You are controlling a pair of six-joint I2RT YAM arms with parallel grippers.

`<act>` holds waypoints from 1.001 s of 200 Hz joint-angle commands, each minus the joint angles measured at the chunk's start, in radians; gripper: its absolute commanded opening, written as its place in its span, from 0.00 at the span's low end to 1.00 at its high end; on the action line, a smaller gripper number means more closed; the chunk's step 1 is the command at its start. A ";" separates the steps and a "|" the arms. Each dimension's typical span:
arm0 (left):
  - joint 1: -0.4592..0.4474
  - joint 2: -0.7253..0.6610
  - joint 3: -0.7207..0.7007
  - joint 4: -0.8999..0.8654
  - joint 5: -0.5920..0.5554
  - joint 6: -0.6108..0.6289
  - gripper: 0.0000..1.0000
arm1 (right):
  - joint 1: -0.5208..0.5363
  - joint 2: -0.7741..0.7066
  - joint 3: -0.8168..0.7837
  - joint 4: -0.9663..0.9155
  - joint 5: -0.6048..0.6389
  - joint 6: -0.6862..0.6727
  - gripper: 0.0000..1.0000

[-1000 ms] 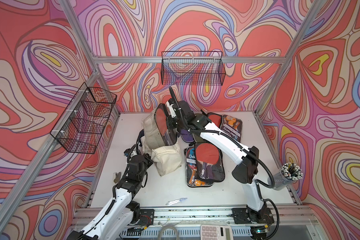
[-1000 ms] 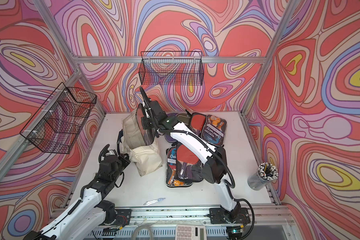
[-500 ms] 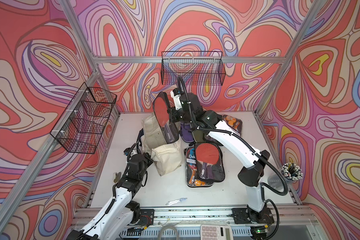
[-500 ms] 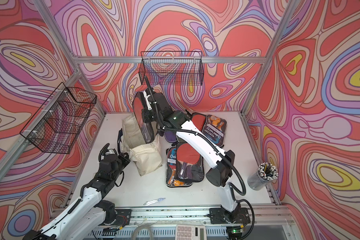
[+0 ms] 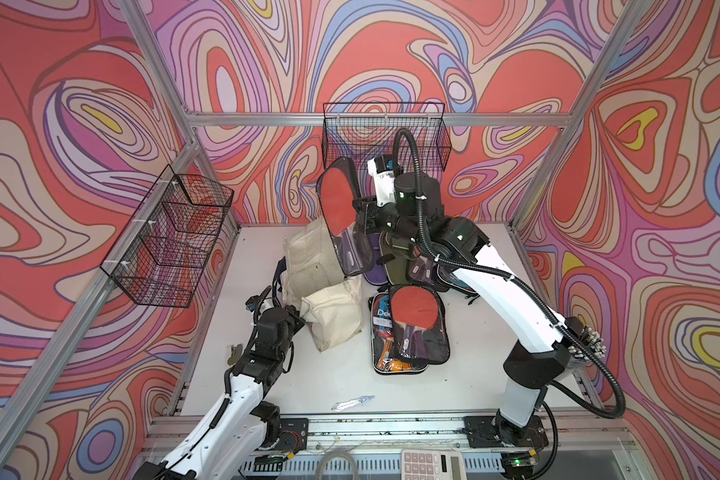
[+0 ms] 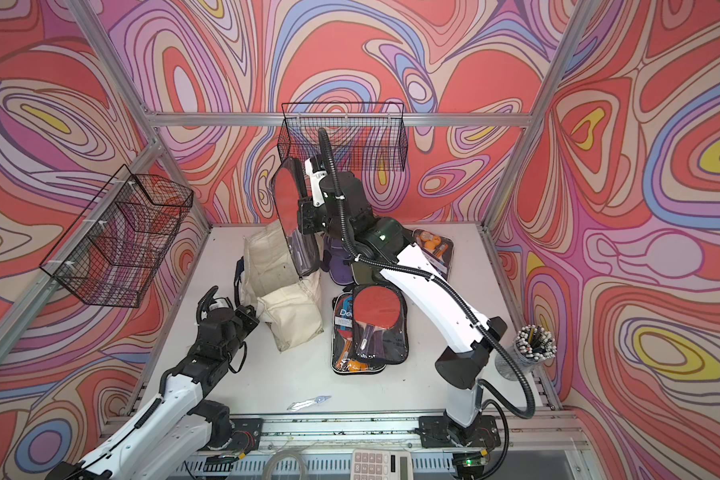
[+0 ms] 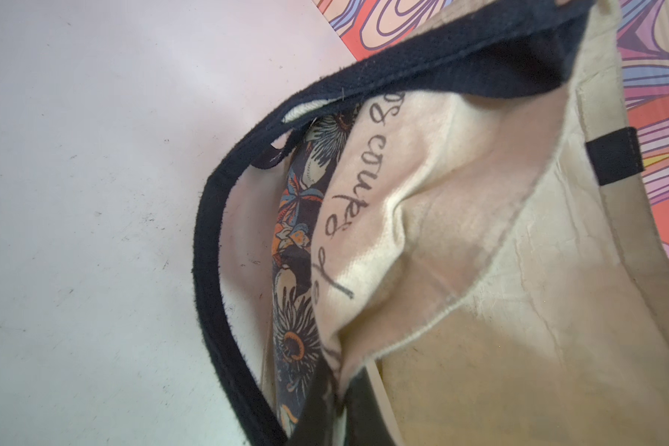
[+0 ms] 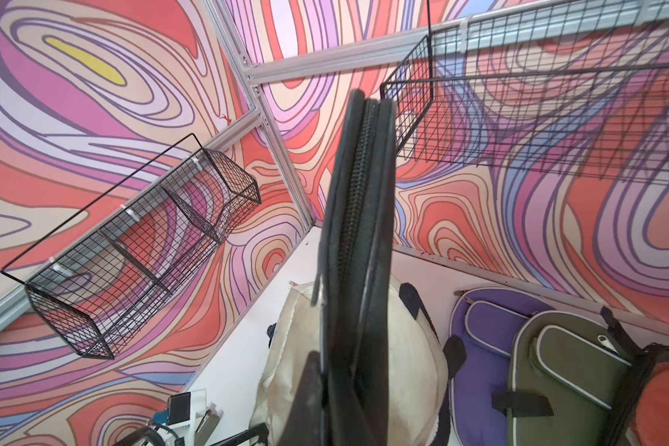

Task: Remove the ping pong set from the canvas bag
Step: Pick up the ping pong set from the canvas bag, then place the ping pong set at the center of the board.

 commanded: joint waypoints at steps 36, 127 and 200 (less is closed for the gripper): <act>0.029 0.017 0.026 -0.029 -0.043 0.026 0.00 | 0.006 -0.151 -0.041 -0.005 0.104 -0.023 0.00; 0.041 0.054 0.058 -0.027 -0.037 0.035 0.00 | 0.005 -0.350 -0.257 -0.055 0.223 0.022 0.00; 0.054 0.060 0.083 -0.046 -0.043 0.051 0.00 | 0.005 -0.511 -0.468 -0.099 0.291 0.110 0.00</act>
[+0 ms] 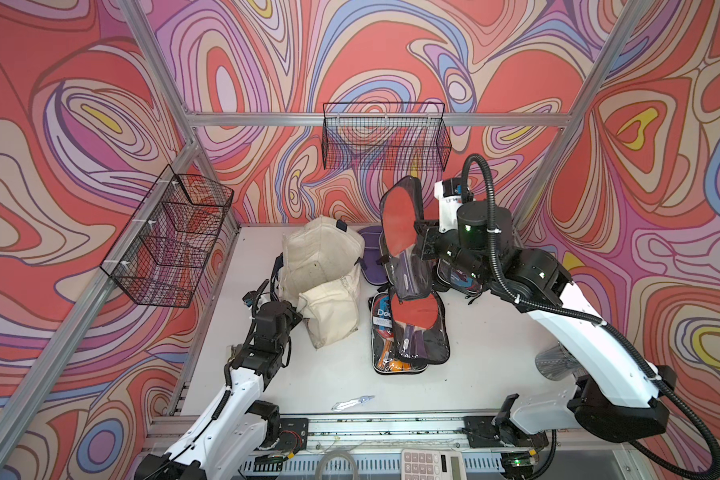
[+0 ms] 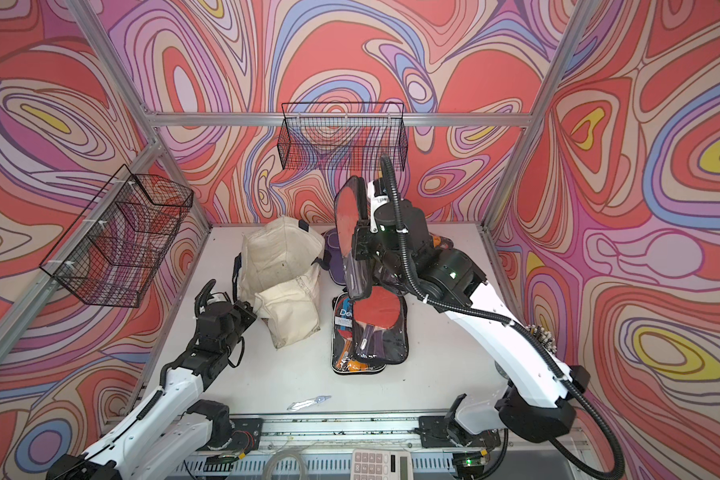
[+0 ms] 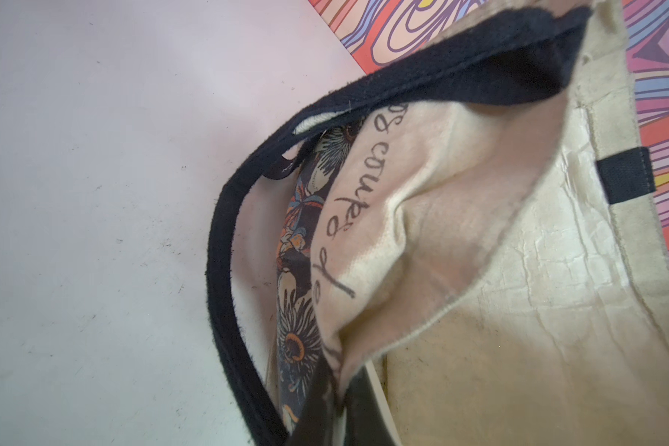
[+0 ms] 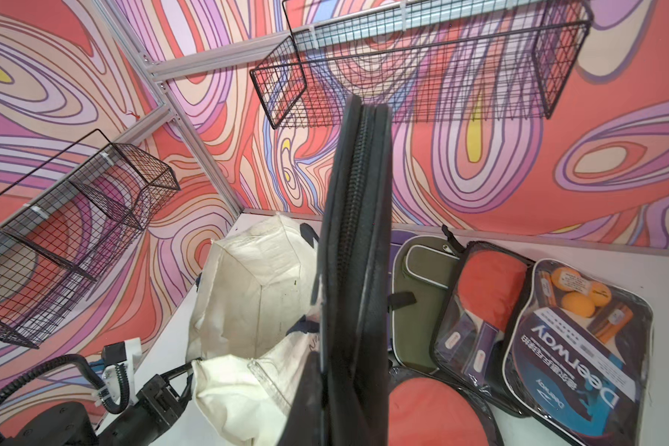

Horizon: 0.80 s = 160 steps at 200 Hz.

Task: Remove the ping pong set from the canvas bag
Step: Place the ping pong set at the center of the board.

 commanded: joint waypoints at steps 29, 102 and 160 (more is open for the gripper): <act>0.011 -0.012 0.037 -0.056 -0.043 0.018 0.00 | 0.004 -0.142 -0.138 0.003 0.071 0.093 0.00; 0.022 0.021 0.065 -0.054 -0.044 0.042 0.00 | 0.003 -0.273 -0.323 -0.095 0.109 0.240 0.00; 0.022 0.082 0.081 -0.023 -0.021 0.042 0.00 | 0.002 -0.364 -0.522 -0.087 0.106 0.351 0.00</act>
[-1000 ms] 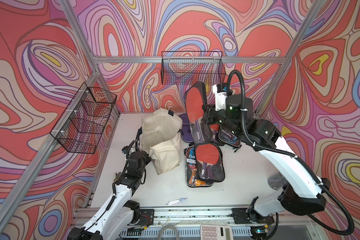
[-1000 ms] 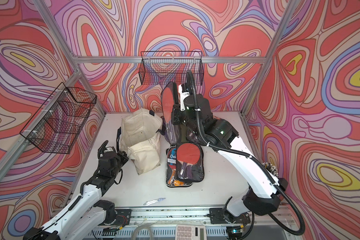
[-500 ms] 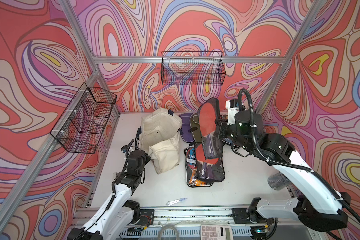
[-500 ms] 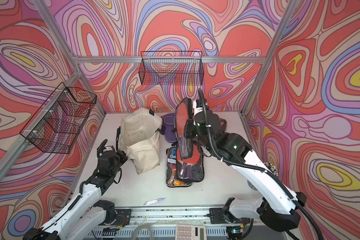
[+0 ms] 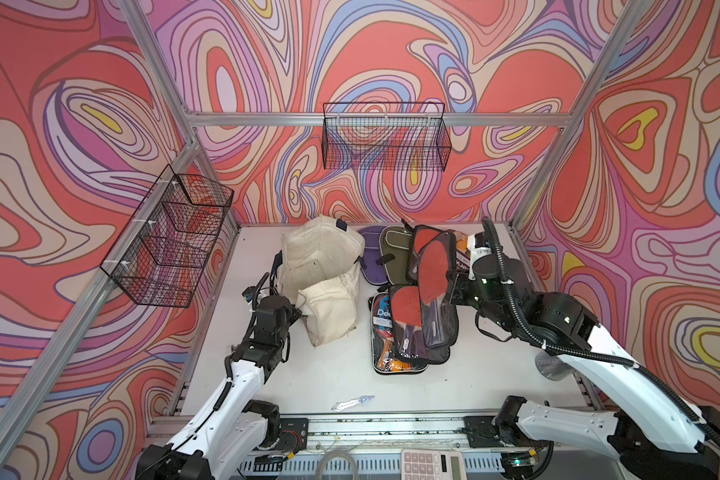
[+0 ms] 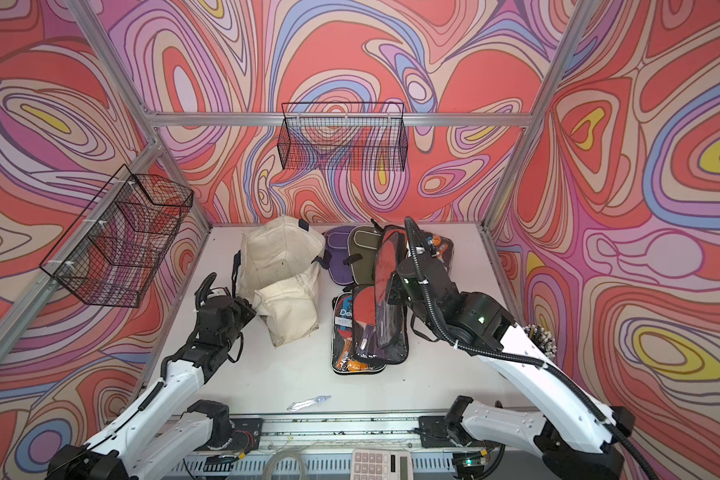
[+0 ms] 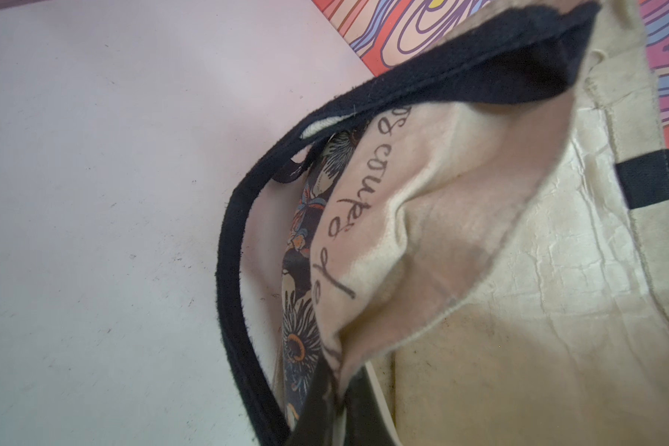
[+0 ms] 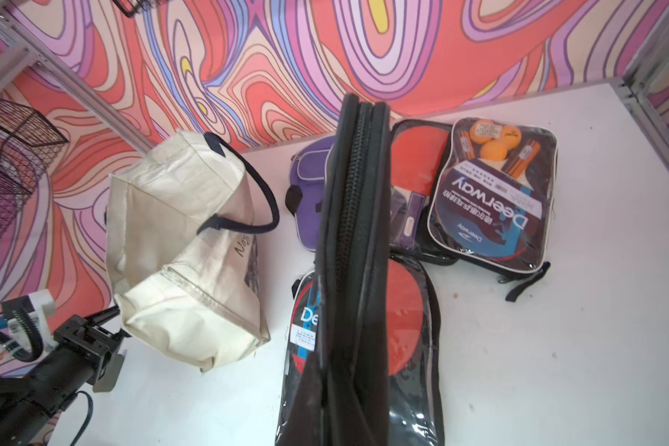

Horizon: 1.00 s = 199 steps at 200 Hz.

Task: Remove the ping pong set from the canvas bag
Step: Place the ping pong set at the center of the board.

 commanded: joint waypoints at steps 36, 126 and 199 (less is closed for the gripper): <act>0.008 0.032 0.030 0.013 -0.004 0.018 0.00 | -0.044 -0.088 -0.172 0.093 -0.019 0.100 0.00; 0.008 0.026 0.010 0.007 -0.003 0.014 0.00 | -0.310 -0.116 -0.365 0.282 -0.348 0.083 0.00; 0.008 0.075 0.007 0.048 0.013 -0.002 0.00 | -0.338 -0.051 -0.308 0.372 -0.474 0.083 0.00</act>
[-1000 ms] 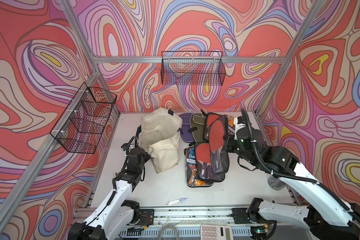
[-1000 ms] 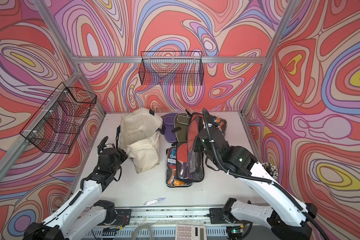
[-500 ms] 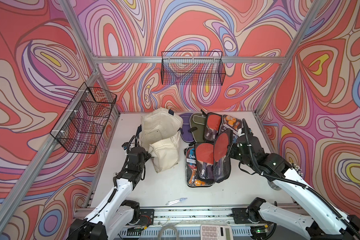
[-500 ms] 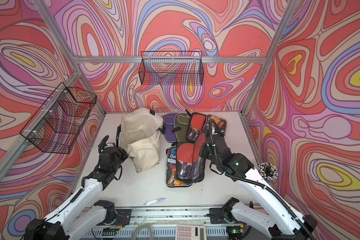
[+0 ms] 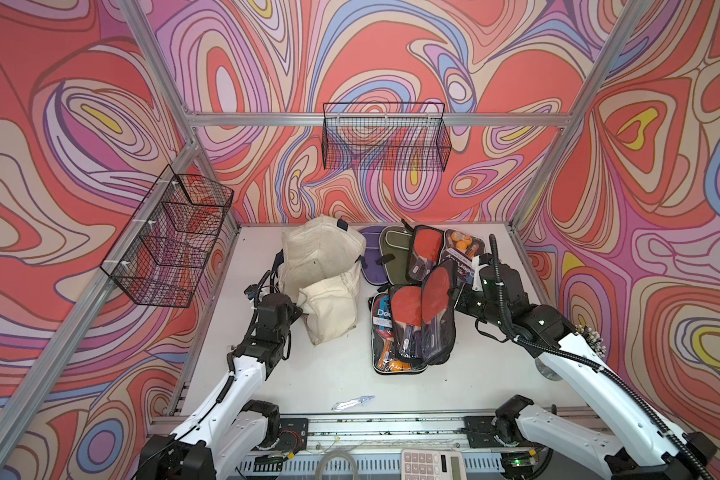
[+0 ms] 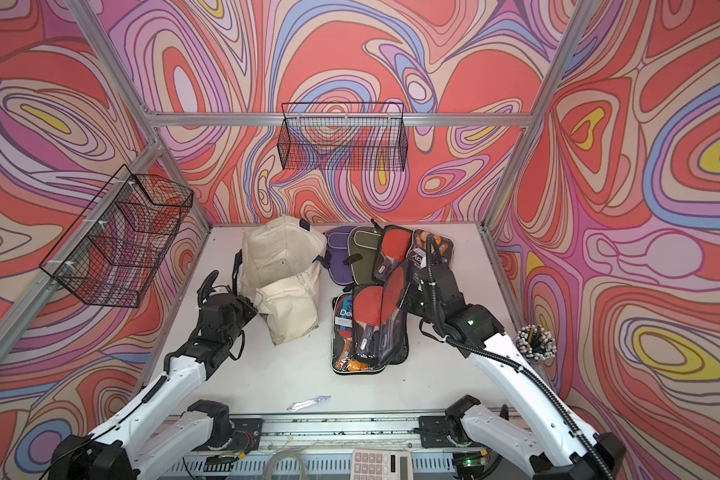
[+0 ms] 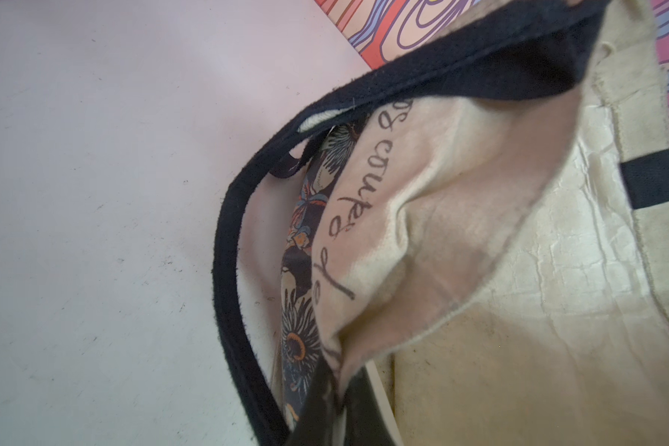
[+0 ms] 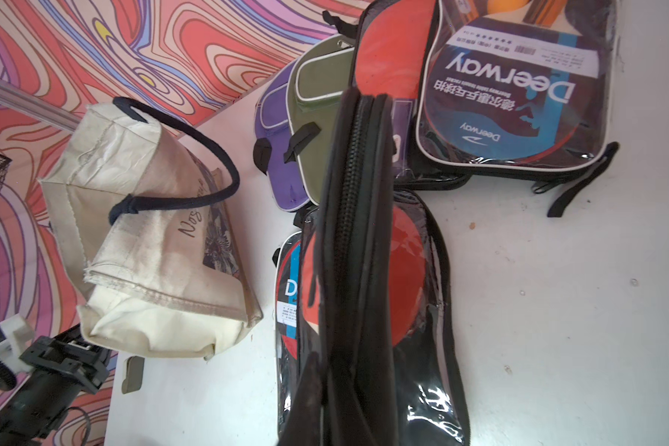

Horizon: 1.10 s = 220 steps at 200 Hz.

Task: Remove the ping pong set from the canvas bag
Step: Place the ping pong set at the center of the board.

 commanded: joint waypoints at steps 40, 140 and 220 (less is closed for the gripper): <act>0.007 0.016 0.007 -0.002 -0.006 0.009 0.00 | -0.006 0.040 -0.037 0.297 -0.200 0.096 0.00; 0.007 0.015 -0.004 0.001 -0.006 0.008 0.00 | -0.106 0.024 -0.185 0.216 -0.189 0.061 0.00; 0.007 -0.009 -0.015 -0.008 -0.022 0.018 0.00 | -0.185 0.066 -0.198 0.074 -0.103 -0.067 0.00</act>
